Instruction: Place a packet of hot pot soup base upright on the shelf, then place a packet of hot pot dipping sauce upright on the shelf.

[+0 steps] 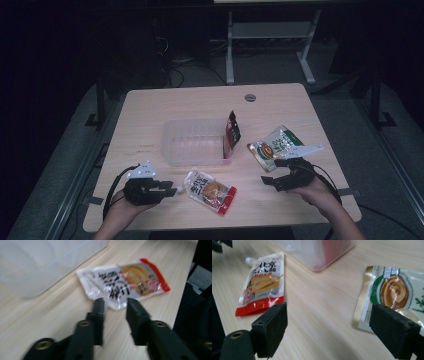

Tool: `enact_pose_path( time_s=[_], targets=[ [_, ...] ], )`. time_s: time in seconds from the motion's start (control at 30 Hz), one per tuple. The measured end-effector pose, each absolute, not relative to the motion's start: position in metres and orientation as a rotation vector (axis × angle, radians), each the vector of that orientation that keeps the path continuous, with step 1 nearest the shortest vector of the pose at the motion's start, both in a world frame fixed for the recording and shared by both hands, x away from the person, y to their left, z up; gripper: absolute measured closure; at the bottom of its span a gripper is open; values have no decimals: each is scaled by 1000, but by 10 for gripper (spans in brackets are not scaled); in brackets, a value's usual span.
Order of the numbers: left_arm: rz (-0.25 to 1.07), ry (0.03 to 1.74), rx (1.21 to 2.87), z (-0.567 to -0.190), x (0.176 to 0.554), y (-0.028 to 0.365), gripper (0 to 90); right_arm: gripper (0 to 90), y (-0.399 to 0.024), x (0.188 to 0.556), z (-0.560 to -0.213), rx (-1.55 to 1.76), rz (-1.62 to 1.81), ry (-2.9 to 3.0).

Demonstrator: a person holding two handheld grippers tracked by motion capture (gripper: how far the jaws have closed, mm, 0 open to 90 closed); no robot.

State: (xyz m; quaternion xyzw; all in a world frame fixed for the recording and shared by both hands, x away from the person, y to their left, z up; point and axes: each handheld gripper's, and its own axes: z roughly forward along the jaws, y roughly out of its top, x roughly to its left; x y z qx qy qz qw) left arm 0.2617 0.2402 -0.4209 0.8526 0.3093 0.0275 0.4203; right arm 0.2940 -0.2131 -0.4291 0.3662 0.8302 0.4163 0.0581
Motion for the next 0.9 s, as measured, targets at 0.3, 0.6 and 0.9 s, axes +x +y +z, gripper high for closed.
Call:
enact_pose_path(
  time_s=[0.3, 0.6, 0.9],
  targets=[
    [38, 642, 2154, -416, 276, 199, 896, 145, -214, 282, -434, 1138, 1231, 2522],
    [-24, 561, 2204, -422, 281, 152, 896, 145, -213, 281, -435, 1128, 1234, 2527],
    [-29, 540, 2226, -432, 289, 111, 896, 145, -209, 281, -436, 1100, 1234, 2549]
  ],
)
